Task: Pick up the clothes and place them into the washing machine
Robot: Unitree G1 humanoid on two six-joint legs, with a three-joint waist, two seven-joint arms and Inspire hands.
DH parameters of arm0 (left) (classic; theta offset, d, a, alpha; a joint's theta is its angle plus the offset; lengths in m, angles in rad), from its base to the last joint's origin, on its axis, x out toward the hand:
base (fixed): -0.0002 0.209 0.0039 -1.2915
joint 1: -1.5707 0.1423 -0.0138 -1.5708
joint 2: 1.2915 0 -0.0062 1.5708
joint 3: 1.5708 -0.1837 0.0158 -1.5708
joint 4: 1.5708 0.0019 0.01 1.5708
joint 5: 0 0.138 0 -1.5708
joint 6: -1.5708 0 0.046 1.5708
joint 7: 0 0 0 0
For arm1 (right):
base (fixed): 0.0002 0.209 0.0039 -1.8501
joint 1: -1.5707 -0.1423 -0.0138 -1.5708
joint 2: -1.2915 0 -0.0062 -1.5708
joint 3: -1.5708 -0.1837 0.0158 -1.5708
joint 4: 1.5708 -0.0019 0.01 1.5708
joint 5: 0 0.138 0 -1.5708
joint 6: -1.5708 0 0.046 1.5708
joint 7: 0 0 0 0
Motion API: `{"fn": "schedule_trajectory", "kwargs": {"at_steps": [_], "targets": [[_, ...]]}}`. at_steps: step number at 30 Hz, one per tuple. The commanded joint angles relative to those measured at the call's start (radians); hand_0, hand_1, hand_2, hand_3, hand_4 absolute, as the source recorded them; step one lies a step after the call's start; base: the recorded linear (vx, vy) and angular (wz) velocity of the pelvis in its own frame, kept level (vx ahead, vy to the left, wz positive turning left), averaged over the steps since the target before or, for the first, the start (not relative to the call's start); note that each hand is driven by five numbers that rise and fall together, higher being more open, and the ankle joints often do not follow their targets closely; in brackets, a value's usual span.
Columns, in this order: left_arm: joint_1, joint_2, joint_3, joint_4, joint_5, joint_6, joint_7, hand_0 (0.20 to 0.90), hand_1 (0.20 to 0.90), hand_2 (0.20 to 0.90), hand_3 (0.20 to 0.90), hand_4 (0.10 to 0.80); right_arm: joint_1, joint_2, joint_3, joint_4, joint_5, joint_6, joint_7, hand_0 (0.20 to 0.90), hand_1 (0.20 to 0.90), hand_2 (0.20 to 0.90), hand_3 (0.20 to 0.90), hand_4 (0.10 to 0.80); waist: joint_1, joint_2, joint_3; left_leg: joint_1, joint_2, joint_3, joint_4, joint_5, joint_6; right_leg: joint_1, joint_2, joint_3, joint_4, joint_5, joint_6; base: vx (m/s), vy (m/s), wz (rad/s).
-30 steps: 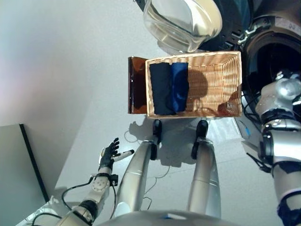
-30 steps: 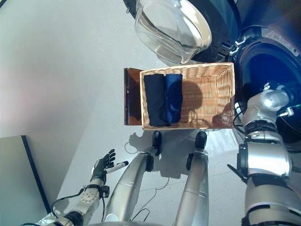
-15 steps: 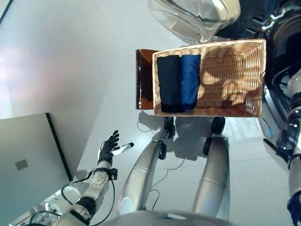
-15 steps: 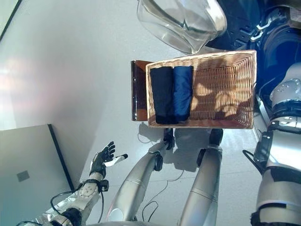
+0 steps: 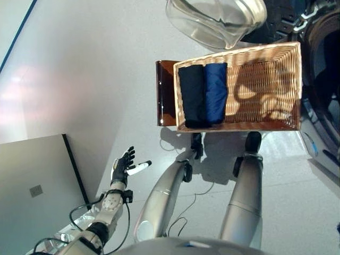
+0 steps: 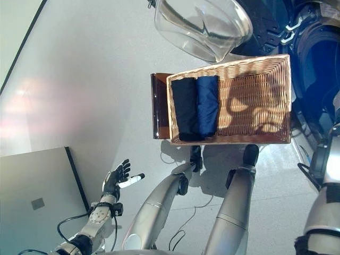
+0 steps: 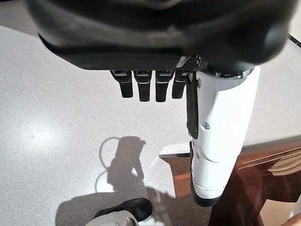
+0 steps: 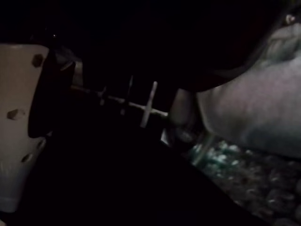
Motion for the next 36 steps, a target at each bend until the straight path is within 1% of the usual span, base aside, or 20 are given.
{"fn": "schedule_trajectory", "kwargs": {"at_steps": [1, 11, 16, 18, 20, 21, 22, 24, 25, 26, 27, 28, 29, 30, 31, 32, 33, 36], "targets": [[0.085, 0.04, 0.052, 0.086, -0.015, -0.013, 0.015, 0.9, 0.9, 0.9, 0.9, 0.8, -0.079, -0.167, 0.145, -0.092, -0.053, -0.077, 0.033, 0.9, 0.9, 0.9, 0.9, 0.8, -0.031, 0.045, -0.105, -0.015, 0.051, -0.035, -0.033, -0.025, -0.067, 0.105, 0.066, -0.033, -0.076, -0.06, -0.064, 0.0, 0.0, 0.0], [0.084, 0.037, 0.065, 0.109, -0.042, -0.01, 0.002, 0.9, 0.9, 0.9, 0.9, 0.8, -0.053, -0.124, 0.126, -0.058, 0.007, -0.071, 0.087, 0.9, 0.9, 0.9, 0.9, 0.8, -0.03, 0.04, -0.111, -0.007, 0.054, -0.035, -0.052, -0.017, -0.069, 0.119, 0.068, -0.038, -0.098, -0.047, -0.063, 0.003, 0.003, -0.02], [0.077, 0.037, 0.071, 0.126, -0.058, -0.007, -0.005, 0.9, 0.9, 0.9, 0.9, 0.8, -0.012, -0.073, 0.09, -0.062, 0.012, -0.066, 0.084, 0.9, 0.9, 0.9, 0.9, 0.8, -0.033, 0.033, -0.105, -0.002, 0.056, -0.034, -0.053, -0.015, -0.068, 0.125, 0.072, -0.042, -0.104, -0.041, -0.062, -0.001, 0.009, -0.02], [0.07, 0.033, 0.074, 0.13, -0.066, -0.011, -0.007, 0.9, 0.9, 0.9, 0.9, 0.8, 0.015, -0.044, 0.071, -0.069, 0.012, -0.066, 0.082, 0.9, 0.9, 0.9, 0.9, 0.8, -0.036, 0.031, -0.103, -0.002, 0.057, -0.034, -0.054, -0.015, -0.067, 0.128, 0.073, -0.043, -0.108, -0.037, -0.061, 0.0, 0.0, 0.0], [0.06, 0.029, 0.077, 0.142, -0.078, -0.01, -0.008, 0.9, 0.9, 0.9, 0.9, 0.8, 0.061, 0.009, 0.024, -0.085, 0.022, -0.075, 0.072, 0.9, 0.9, 0.9, 0.9, 0.8, -0.038, 0.028, -0.101, 0.0, 0.058, -0.035, -0.054, -0.015, -0.064, 0.136, 0.075, -0.047, -0.116, -0.035, -0.062, -0.003, 0.029, -0.08], [0.061, 0.029, 0.076, 0.142, -0.078, -0.01, -0.008, 0.9, 0.9, 0.9, 0.9, 0.8, 0.063, 0.009, 0.022, -0.087, 0.021, -0.075, 0.072, 0.9, 0.9, 0.9, 0.9, 0.8, -0.038, 0.027, -0.101, 0.001, 0.058, -0.035, -0.054, -0.015, -0.065, 0.136, 0.075, -0.047, -0.116, -0.035, -0.062, -0.008, 0.03, -0.1], [0.053, 0.02, 0.083, 0.147, -0.086, -0.009, -0.008, 0.9, 0.9, 0.9, 0.9, 0.8, 0.107, 0.057, -0.004, -0.082, 0.029, -0.074, 0.078, 0.9, 0.9, 0.9, 0.9, 0.8, -0.042, 0.024, -0.097, 0.002, 0.057, -0.035, -0.05, -0.016, -0.063, 0.145, 0.077, -0.049, -0.125, -0.029, -0.062, -0.011, 0.012, -0.06], [0.046, 0.018, 0.09, 0.163, -0.093, -0.003, -0.013, 0.9, 0.9, 0.9, 0.9, 0.8, 0.174, 0.117, -0.041, -0.078, 0.038, -0.072, 0.088, 0.9, 0.9, 0.9, 0.9, 0.8, -0.046, 0.018, -0.092, 0.009, 0.059, -0.037, -0.054, -0.014, -0.061, 0.159, 0.079, -0.054, -0.137, -0.024, -0.061, -0.064, 0.022, -0.05], [0.042, 0.014, 0.089, 0.174, -0.093, -0.004, -0.014, 0.9, 0.9, 0.9, 0.9, 0.8, 0.215, 0.161, -0.06, -0.08, 0.038, -0.072, 0.091, 0.9, 0.9, 0.9, 0.9, 0.8, -0.05, 0.015, -0.082, 0.007, 0.065, -0.031, -0.063, 0.018, -0.057, 0.162, 0.084, -0.065, -0.155, 0.011, -0.064, 0.0, 0.014, -0.09], [0.043, 0.017, 0.088, 0.175, -0.093, -0.005, -0.014, 0.9, 0.9, 0.9, 0.9, 0.8, 0.222, 0.164, -0.065, -0.085, 0.035, -0.071, 0.088, 0.9, 0.9, 0.9, 0.9, 0.8, -0.05, 0.01, -0.09, 0.022, 0.06, -0.039, -0.063, -0.011, -0.06, 0.177, 0.082, -0.059, -0.153, -0.019, -0.06, 0.0, 0.01, -0.2], [0.036, 0.009, 0.098, 0.181, -0.097, -0.001, -0.018, 0.9, 0.9, 0.9, 0.9, 0.8, 0.297, 0.226, -0.093, -0.102, 0.032, -0.071, 0.097, 0.9, 0.9, 0.9, 0.9, 0.8, -0.056, 0.001, -0.085, 0.03, 0.062, -0.038, -0.067, -0.009, -0.058, 0.191, 0.086, -0.066, -0.165, -0.014, -0.059, 0.111, -0.007, -0.23], [0.035, 0.005, 0.097, 0.19, -0.092, -0.002, -0.017, 0.9, 0.9, 0.9, 0.9, 0.8, 0.342, 0.264, -0.119, -0.105, 0.041, -0.076, 0.109, 0.9, 0.9, 0.9, 0.9, 0.8, -0.057, -0.006, -0.086, 0.037, 0.063, -0.039, -0.071, -0.005, -0.057, 0.205, 0.086, -0.072, -0.174, -0.007, -0.059, 0.002, -0.004, -0.19], [0.031, 0.005, 0.098, 0.198, -0.087, 0.0, -0.02, 0.9, 0.9, 0.9, 0.9, 0.8, 0.359, 0.281, -0.127, -0.097, 0.048, -0.073, 0.115, 0.9, 0.9, 0.9, 0.9, 0.8, -0.057, -0.013, -0.087, 0.044, 0.063, -0.042, -0.073, -0.005, -0.056, 0.216, 0.087, -0.075, -0.182, -0.005, -0.058, -0.105, 0.019, -0.13], [0.03, 0.002, 0.103, 0.2, -0.084, -0.001, -0.021, 0.9, 0.9, 0.9, 0.9, 0.8, 0.383, 0.303, -0.13, -0.094, 0.048, -0.07, 0.126, 0.9, 0.9, 0.9, 0.9, 0.8, -0.058, -0.015, -0.081, 0.039, 0.068, -0.036, -0.076, 0.022, -0.051, 0.214, 0.088, -0.085, -0.191, 0.026, -0.061, -0.09, 0.003, -0.08], [0.03, 0.001, 0.108, 0.205, -0.078, -0.001, -0.022, 0.9, 0.9, 0.9, 0.9, 0.8, 0.416, 0.319, -0.144, -0.091, 0.064, -0.067, 0.151, 0.9, 0.9, 0.9, 0.9, 0.8, -0.062, -0.025, -0.083, 0.049, 0.067, -0.038, -0.08, 0.023, -0.051, 0.23, 0.087, -0.09, -0.204, 0.029, -0.061, -0.095, 0.015, -0.1], [0.031, 0.003, 0.107, 0.205, -0.078, -0.002, -0.022, 0.9, 0.9, 0.9, 0.9, 0.8, 0.419, 0.32, -0.147, -0.091, 0.067, -0.068, 0.155, 0.9, 0.9, 0.9, 0.9, 0.8, -0.062, -0.026, -0.082, 0.053, 0.067, -0.039, -0.082, 0.024, -0.051, 0.235, 0.087, -0.091, -0.207, 0.029, -0.061, 0.029, -0.005, -0.03], [0.029, 0.001, 0.118, 0.217, -0.067, 0.0, -0.025, 0.9, 0.9, 0.9, 0.9, 0.8, 0.472, 0.378, -0.152, -0.097, 0.069, -0.062, 0.176, 0.9, 0.9, 0.9, 0.9, 0.8, -0.065, -0.041, -0.085, 0.071, 0.069, -0.041, -0.094, 0.027, -0.05, 0.258, 0.089, -0.1, -0.231, 0.042, -0.058, 0.023, 0.007, -0.04], [0.027, -0.007, 0.128, 0.245, -0.048, 0.008, -0.028, 0.9, 0.9, 0.9, 0.9, 0.8, 0.565, 0.457, -0.158, -0.107, 0.077, -0.056, 0.209, 0.9, 0.9, 0.9, 0.9, 0.8, -0.069, -0.073, -0.09, 0.111, 0.073, -0.045, -0.115, 0.03, -0.046, 0.308, 0.089, -0.112, -0.268, 0.055, -0.051, 0.05, 0.002, -0.04]]}}
